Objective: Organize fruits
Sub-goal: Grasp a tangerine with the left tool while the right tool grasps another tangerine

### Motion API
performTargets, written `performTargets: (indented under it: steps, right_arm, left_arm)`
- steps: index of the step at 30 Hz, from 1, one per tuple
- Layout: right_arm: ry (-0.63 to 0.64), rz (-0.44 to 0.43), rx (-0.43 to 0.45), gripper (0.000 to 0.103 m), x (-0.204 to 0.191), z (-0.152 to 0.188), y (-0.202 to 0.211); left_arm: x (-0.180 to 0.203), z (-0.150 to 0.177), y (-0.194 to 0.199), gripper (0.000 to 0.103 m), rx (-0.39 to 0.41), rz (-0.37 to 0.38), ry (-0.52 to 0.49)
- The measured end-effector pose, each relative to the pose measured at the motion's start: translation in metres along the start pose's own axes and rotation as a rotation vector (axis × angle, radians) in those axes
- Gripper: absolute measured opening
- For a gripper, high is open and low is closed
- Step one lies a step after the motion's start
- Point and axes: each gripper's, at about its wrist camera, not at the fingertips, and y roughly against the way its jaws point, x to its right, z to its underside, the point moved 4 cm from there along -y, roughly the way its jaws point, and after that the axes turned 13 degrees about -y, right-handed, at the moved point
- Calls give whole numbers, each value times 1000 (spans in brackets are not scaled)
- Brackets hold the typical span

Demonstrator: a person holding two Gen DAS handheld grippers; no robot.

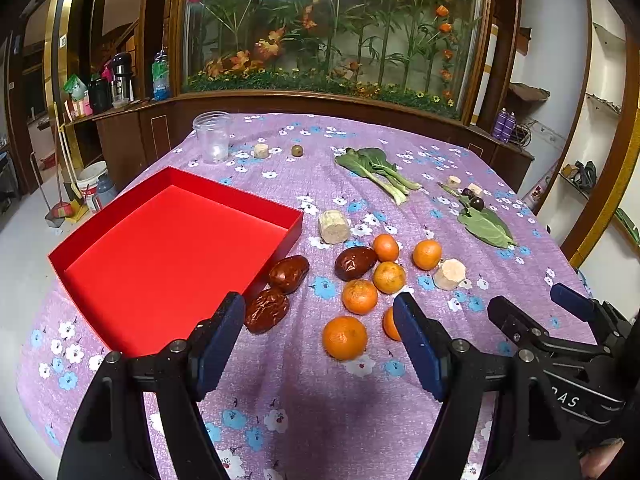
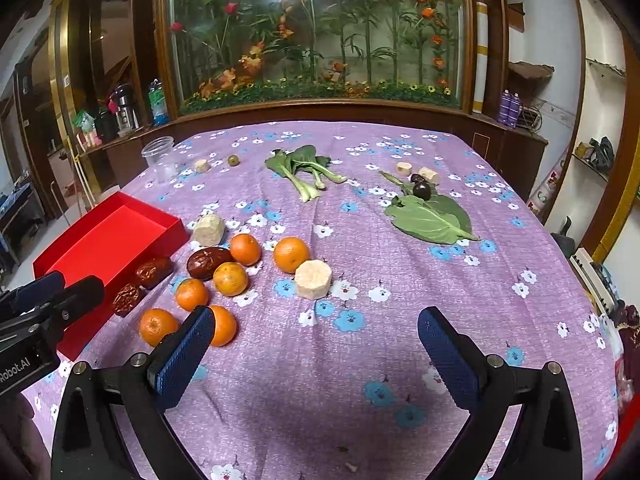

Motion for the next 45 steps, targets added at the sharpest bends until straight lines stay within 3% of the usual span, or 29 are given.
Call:
performTargets:
  steps: [14,35,45]
  right_arm:
    - [35,-23,-21,103,-11,9,-15]
    - [61,-64,-72,102,-16,17,-39]
    - [111,-178,-169,88,-34,20,-55]
  left_arm:
    - [-3,6,-9,76,-11,-11,-12]
    - [-4,17,-46,76,-99,-12,-45]
    - [-15,17,-56,76,-126,-35,-25]
